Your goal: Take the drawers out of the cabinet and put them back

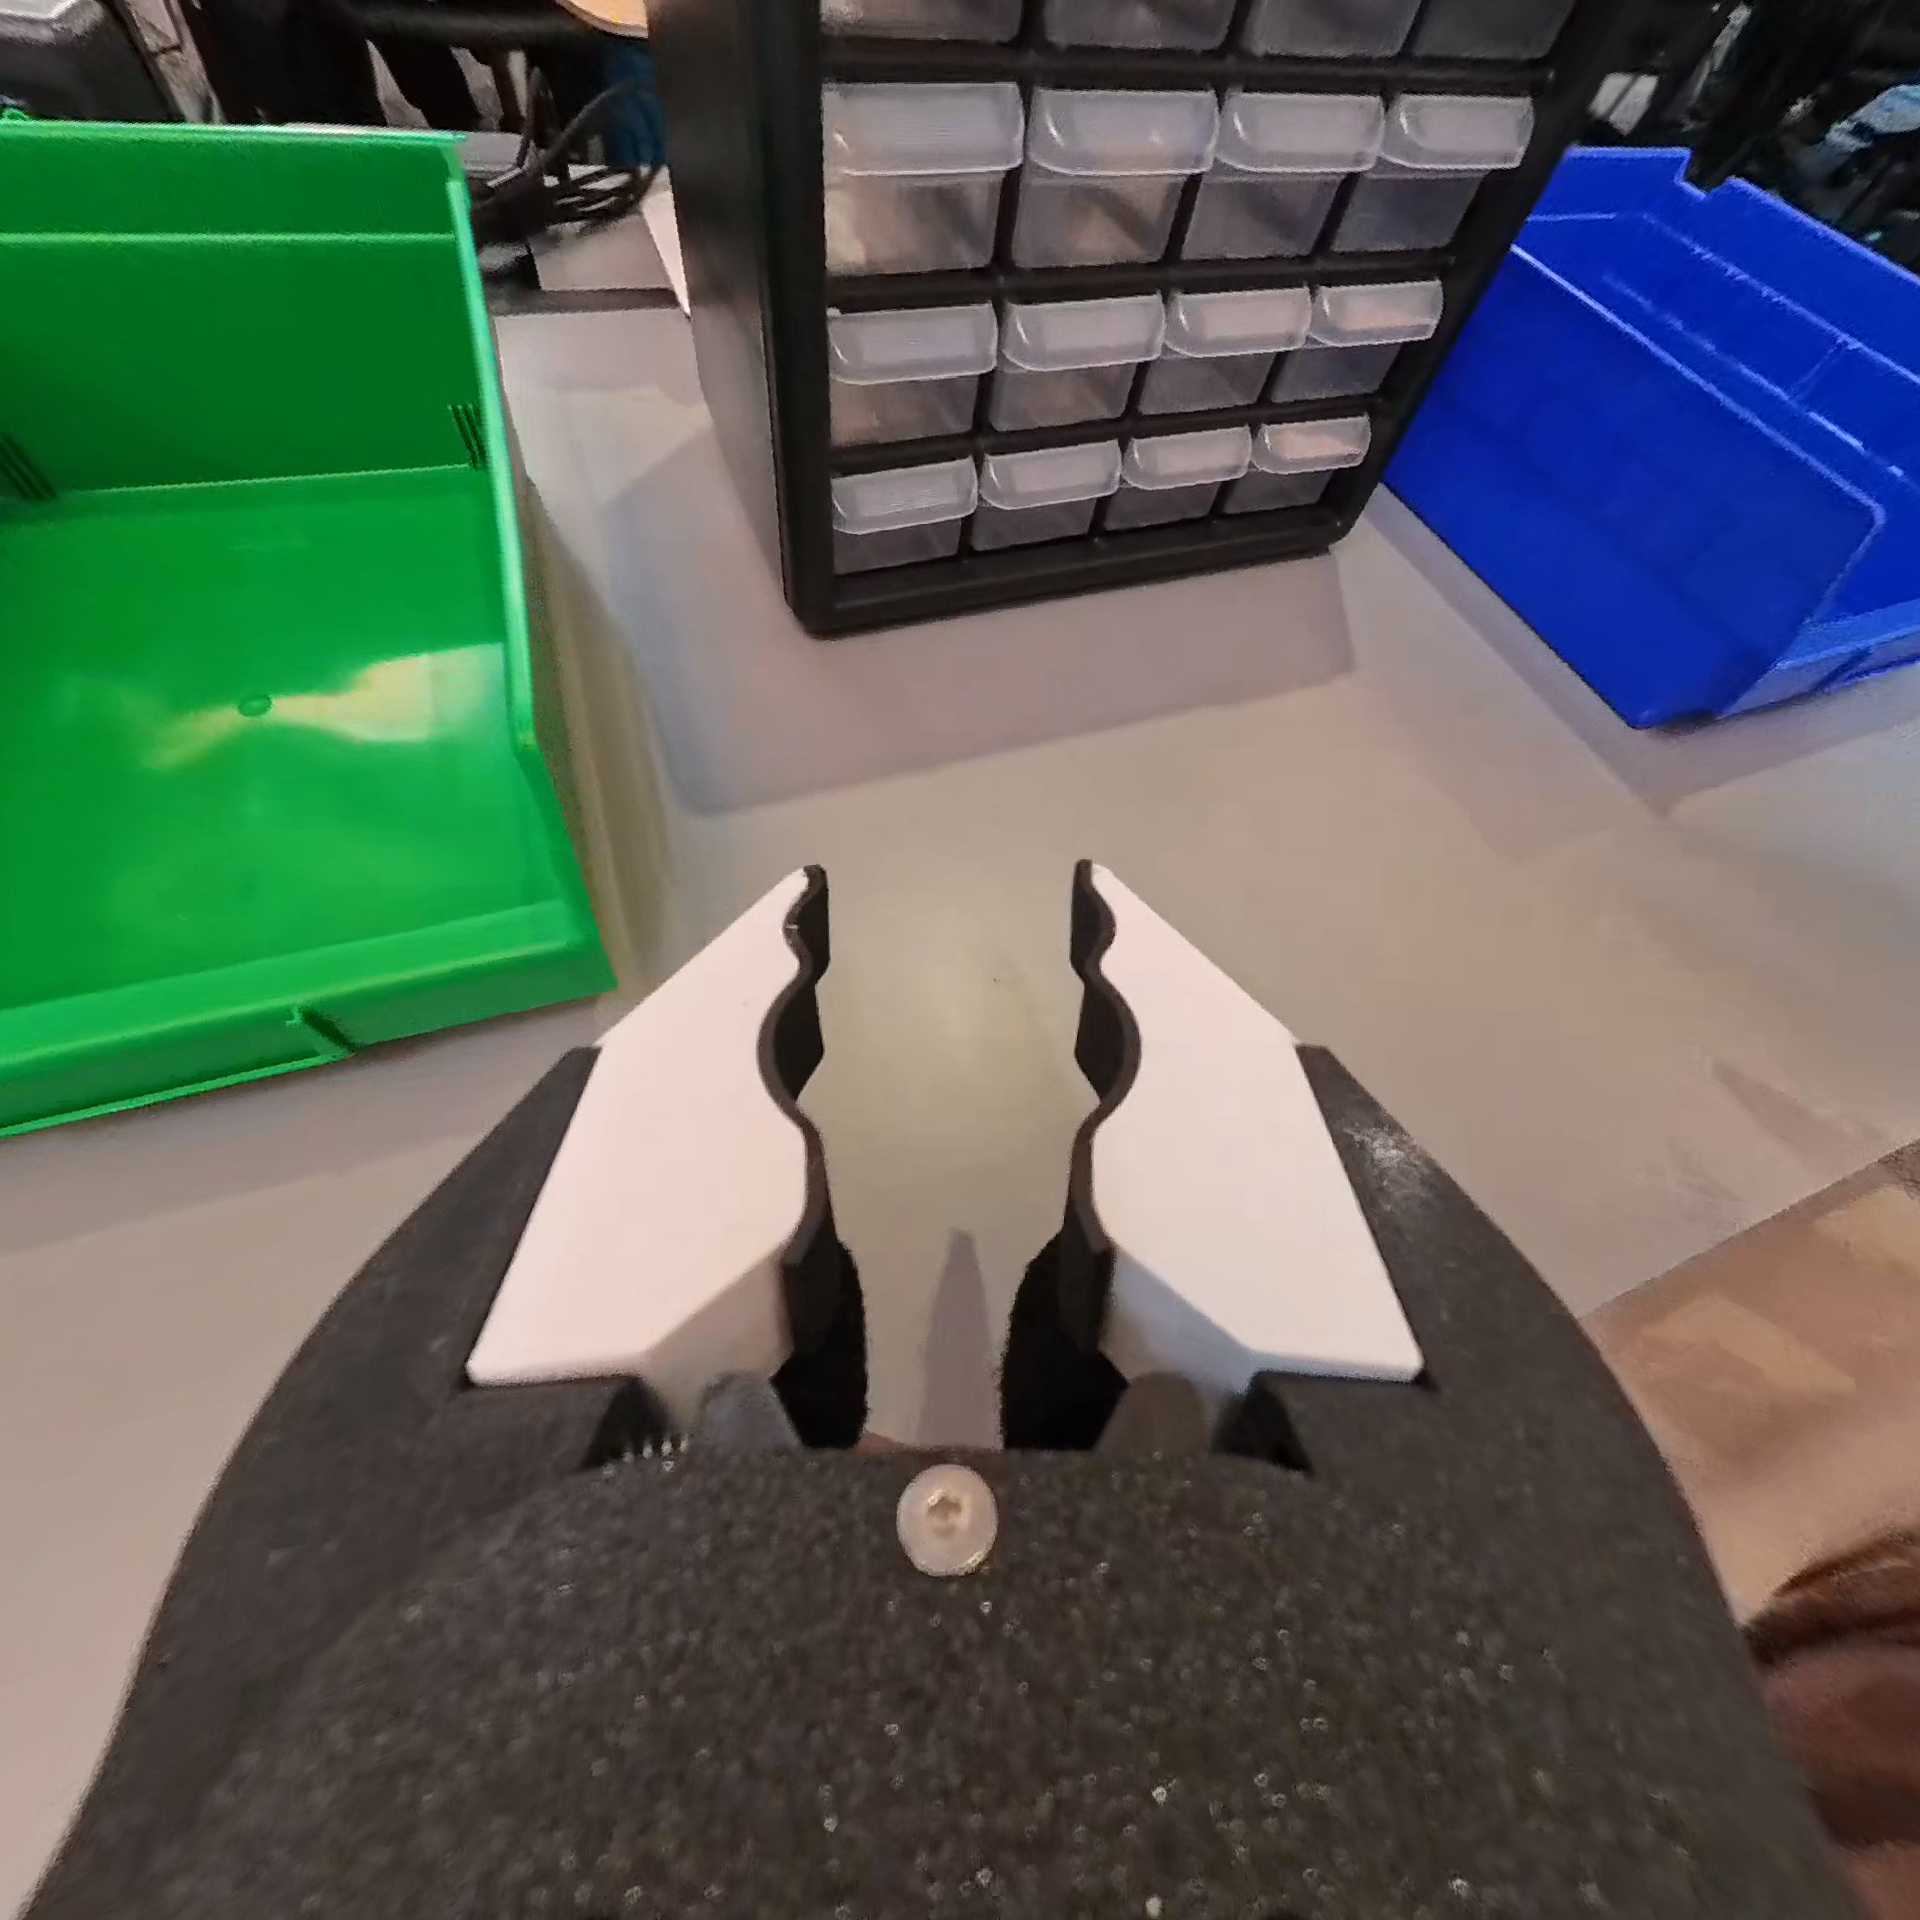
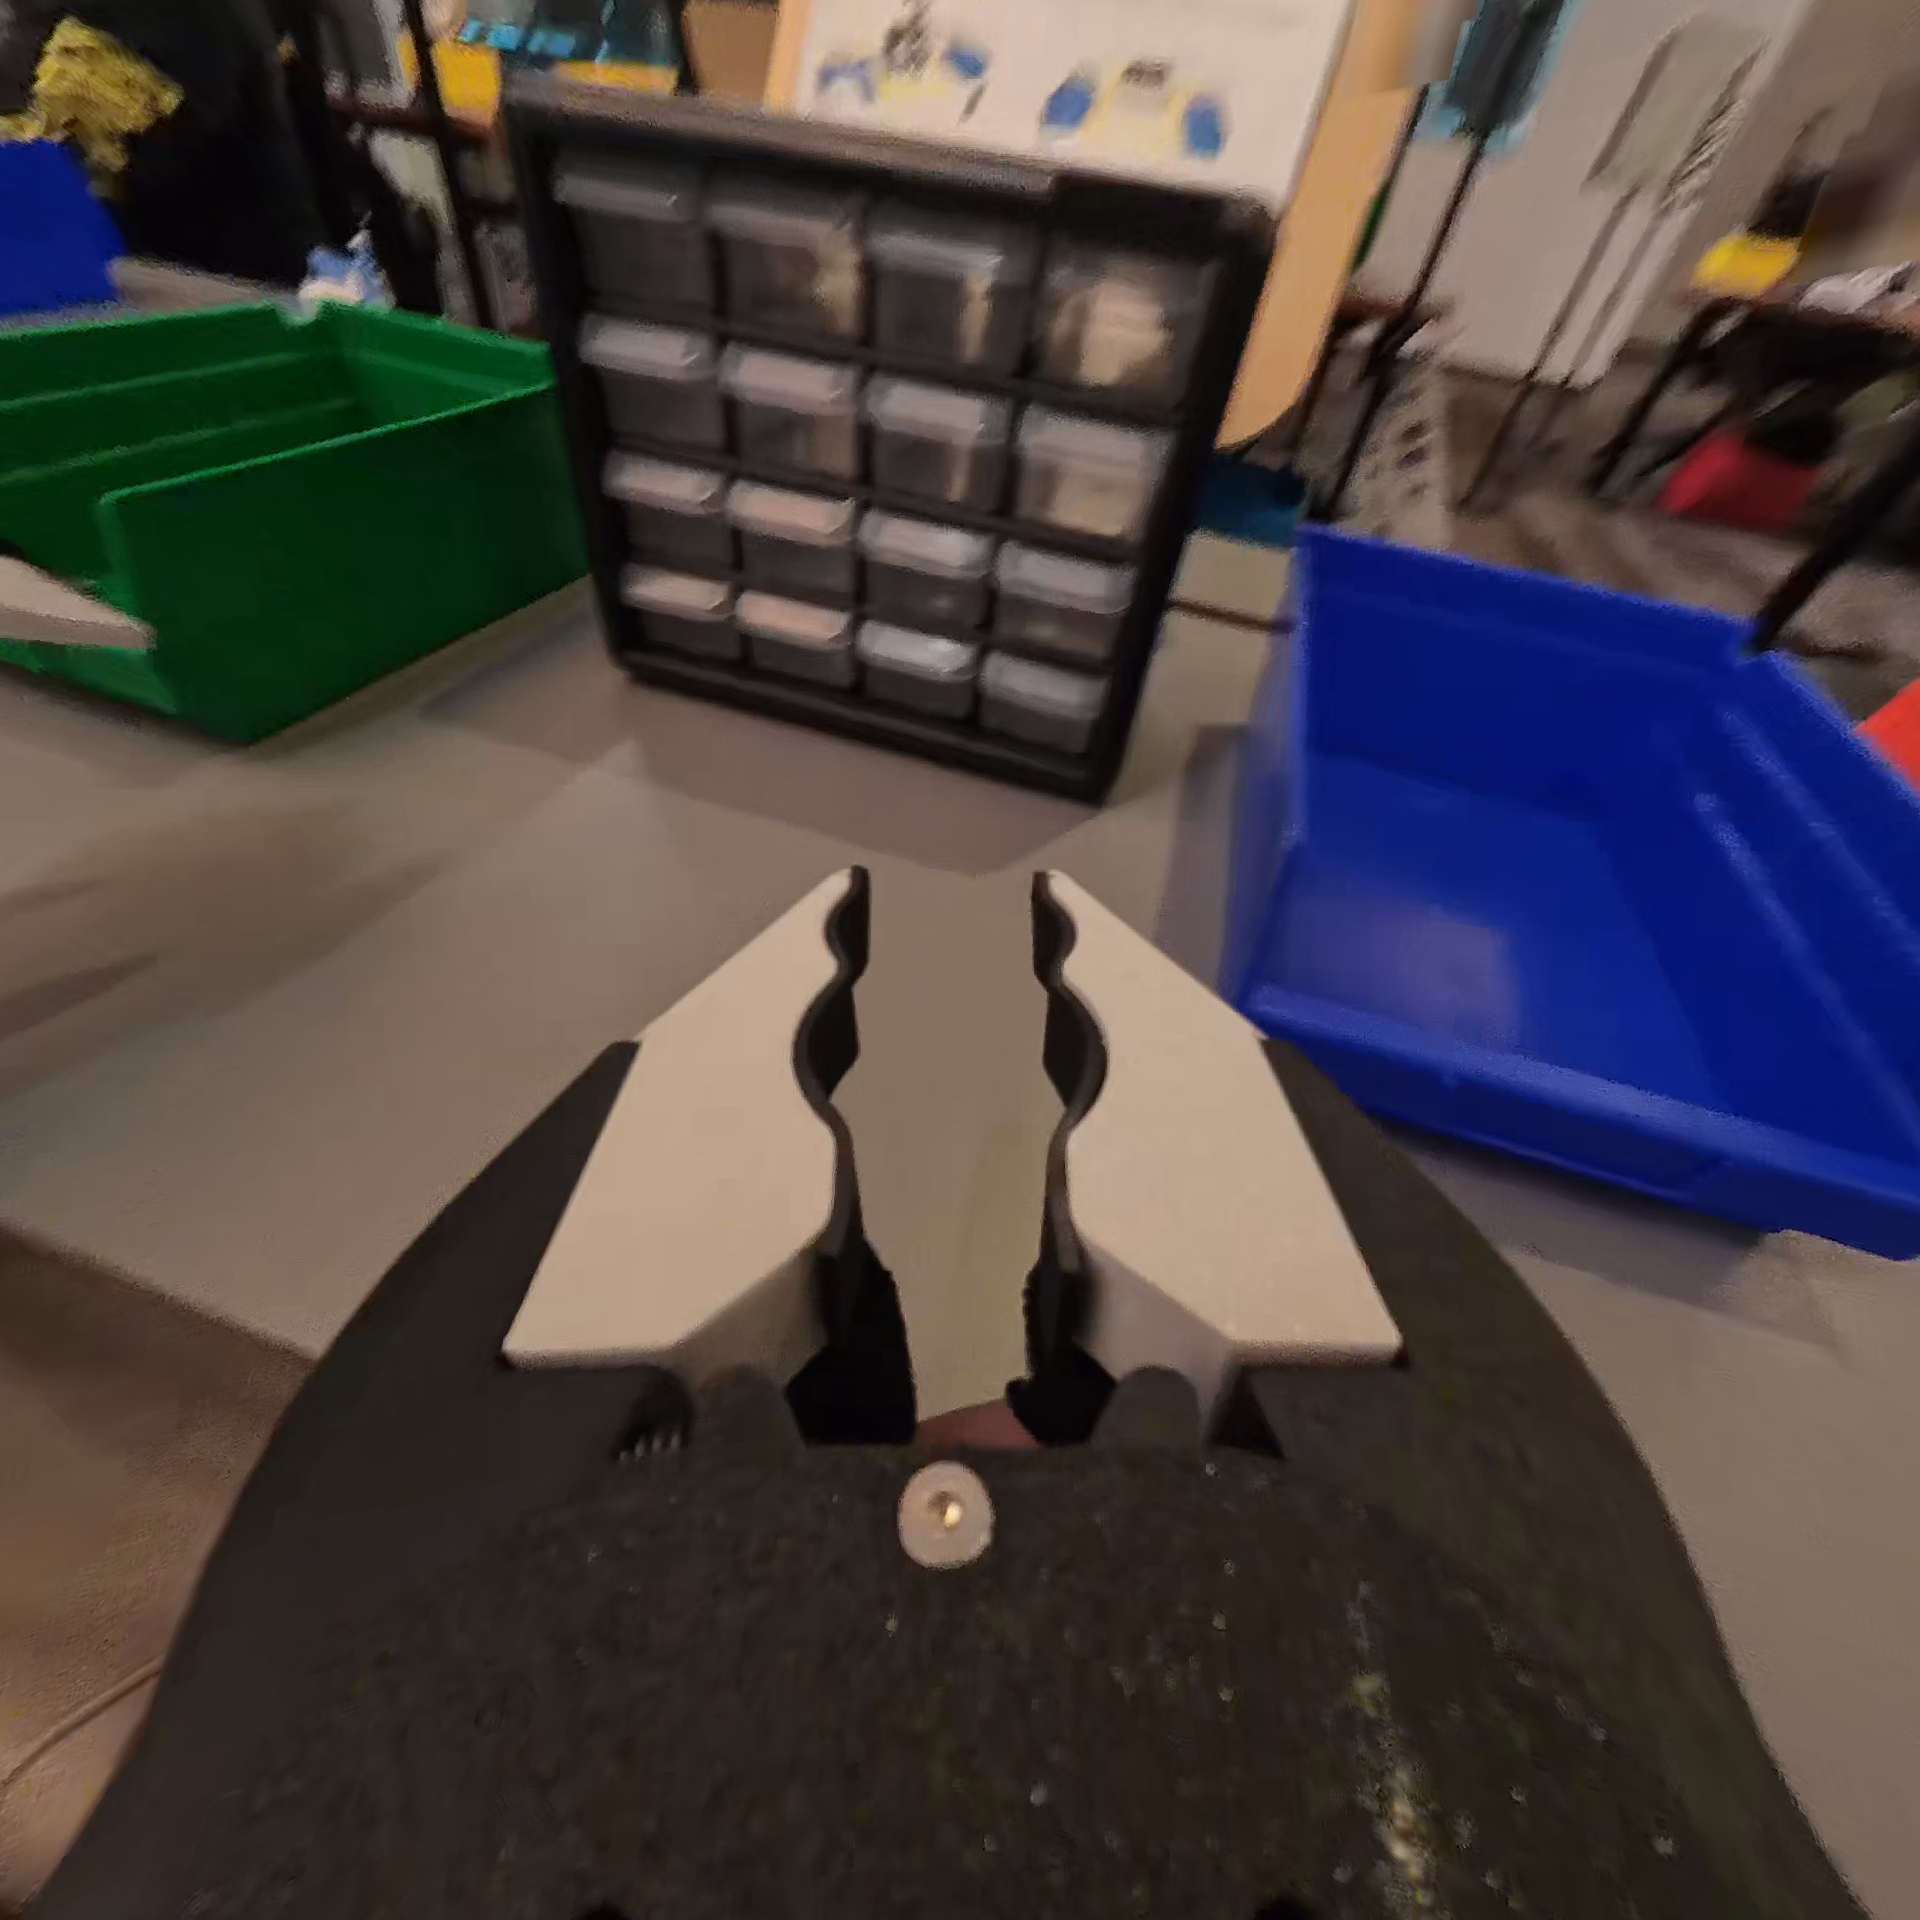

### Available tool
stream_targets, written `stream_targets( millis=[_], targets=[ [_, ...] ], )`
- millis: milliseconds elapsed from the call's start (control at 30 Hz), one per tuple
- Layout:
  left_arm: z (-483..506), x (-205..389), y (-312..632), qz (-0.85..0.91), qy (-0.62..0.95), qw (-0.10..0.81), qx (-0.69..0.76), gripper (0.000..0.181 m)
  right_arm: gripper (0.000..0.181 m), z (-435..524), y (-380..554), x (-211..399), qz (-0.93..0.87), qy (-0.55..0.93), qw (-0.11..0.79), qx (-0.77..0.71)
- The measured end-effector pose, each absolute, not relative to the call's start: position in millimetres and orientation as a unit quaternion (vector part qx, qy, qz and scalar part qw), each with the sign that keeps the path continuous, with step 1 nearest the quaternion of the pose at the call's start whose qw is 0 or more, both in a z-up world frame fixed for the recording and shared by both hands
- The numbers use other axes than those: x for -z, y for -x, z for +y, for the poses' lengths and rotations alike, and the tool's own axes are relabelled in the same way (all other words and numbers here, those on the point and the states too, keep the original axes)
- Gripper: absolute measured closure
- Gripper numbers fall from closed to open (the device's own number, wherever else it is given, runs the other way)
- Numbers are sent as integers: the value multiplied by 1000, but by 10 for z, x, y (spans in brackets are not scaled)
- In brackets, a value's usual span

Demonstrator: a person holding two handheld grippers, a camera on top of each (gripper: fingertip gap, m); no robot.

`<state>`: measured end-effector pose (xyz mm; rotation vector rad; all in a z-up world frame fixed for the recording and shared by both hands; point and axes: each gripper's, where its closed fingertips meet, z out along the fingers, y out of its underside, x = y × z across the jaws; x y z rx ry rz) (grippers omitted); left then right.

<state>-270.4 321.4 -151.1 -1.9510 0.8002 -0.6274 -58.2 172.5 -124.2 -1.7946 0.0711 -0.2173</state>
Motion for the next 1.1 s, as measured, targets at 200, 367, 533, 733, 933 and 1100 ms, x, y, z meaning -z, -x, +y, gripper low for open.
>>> stream_targets(
  millis=[200, 367, 533, 733, 933, 1100],
  targets=[
    [3143, 1461, 2663, 336, 776, 470, 252, 135, 150, 1891, 540, 1371, -15, 791, 596, 138],
    [3158, 1478, 2693, 347, 771, 481, 232, 135, 150, 2037, 628, 1448, -9, 803, 586, 108],
    [3050, 1480, 2641, 348, 771, 468, 257, 136, 150, 2047, 614, 1456, 13, 804, 589, 77],
    [3031, 1488, 2677, 336, 779, 459, 264, 136, 150, 1987, 567, 1440, 30, 803, 593, 54],
    [3038, 1493, 2656, 337, 780, 459, 260, 136, 150, 1956, 525, 1428, 44, 801, 595, 44],
    [3013, 1472, 2614, 349, 772, 468, 252, 136, 150, 1937, 523, 1426, 59, 800, 596, 24]
  ],
)
